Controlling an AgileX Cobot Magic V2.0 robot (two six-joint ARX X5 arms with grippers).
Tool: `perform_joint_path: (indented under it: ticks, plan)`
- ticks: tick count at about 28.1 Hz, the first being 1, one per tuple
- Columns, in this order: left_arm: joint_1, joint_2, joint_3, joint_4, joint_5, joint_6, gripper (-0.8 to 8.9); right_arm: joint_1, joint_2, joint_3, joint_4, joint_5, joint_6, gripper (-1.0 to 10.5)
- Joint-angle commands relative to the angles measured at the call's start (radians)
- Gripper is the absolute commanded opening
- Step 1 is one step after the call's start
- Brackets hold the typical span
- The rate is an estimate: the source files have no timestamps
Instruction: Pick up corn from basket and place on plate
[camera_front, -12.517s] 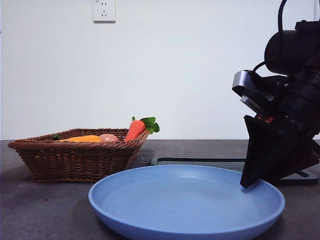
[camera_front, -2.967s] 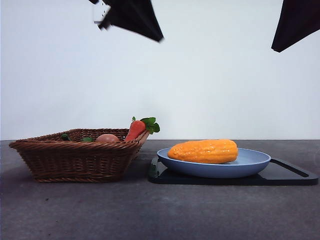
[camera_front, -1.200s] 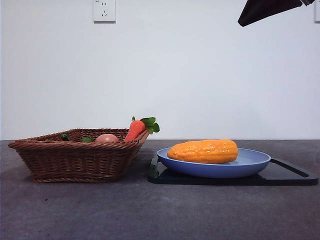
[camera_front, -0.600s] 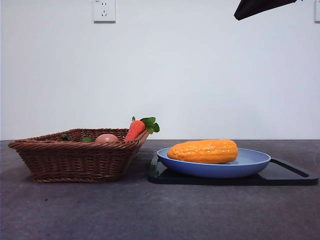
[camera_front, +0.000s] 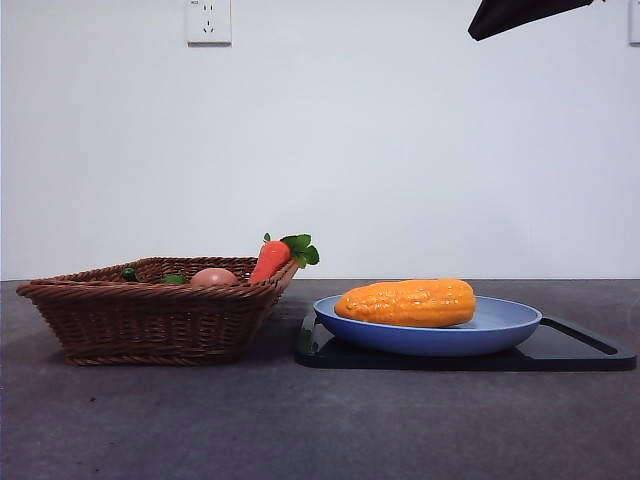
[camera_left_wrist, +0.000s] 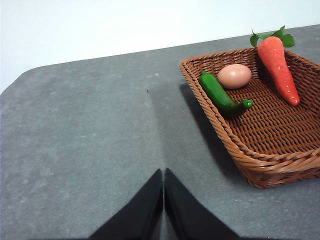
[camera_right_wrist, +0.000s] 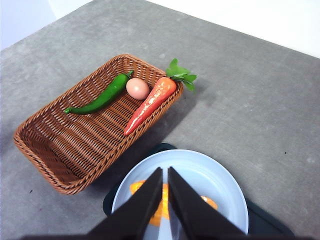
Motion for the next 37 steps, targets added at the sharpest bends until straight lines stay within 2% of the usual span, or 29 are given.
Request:
perform_joint_path:
  ticks: [1,3,5,8,11,14,16,20,23,37]
  plan:
    - [0.003,0.001,-0.011,-0.05,0.004,-0.011,0.07,-0.003,0.01,0.018,0.003,0.004,-0.038,0.0]
    - [0.003,0.001,-0.011,-0.05,0.004,-0.011,0.07,-0.045,-0.016,0.012,0.005,0.068,-0.09,0.0]
    - [0.003,0.001,-0.011,-0.051,0.004,-0.011,0.07,-0.098,-0.072,-0.032,0.057,0.137,-0.084,0.0]
    - [0.003,0.001,-0.011,-0.05,0.005,-0.011,0.07,-0.159,-0.22,-0.202,0.22,0.131,-0.046,0.0]
    - [0.003,0.001,-0.011,-0.05,0.004,-0.011,0.07,-0.272,-0.443,-0.475,0.444,0.132,-0.005,0.0]
    - [0.003,0.001,-0.011,-0.05,0.004,-0.011,0.07,-0.338,-0.617,-0.655,0.544,0.143,0.002,0.0]
    - [0.003,0.001,-0.011,-0.05,0.004,-0.011,0.07,-0.365,-0.712,-0.742,0.58,0.188,0.002,0.0]
    - [0.003,0.001,-0.011,-0.05,0.004,-0.011,0.07,-0.386,-0.88,-0.875,0.592,0.294,-0.002,0.0]
    - [0.003,0.001,-0.011,-0.05,0.004,-0.011,0.07,-0.387,-0.974,-0.947,0.592,0.316,-0.001,0.0]
    - [0.003,0.001,-0.011,-0.05,0.004,-0.011,0.08,-0.377,-1.172,-1.15,0.581,0.317,0.005,0.0]
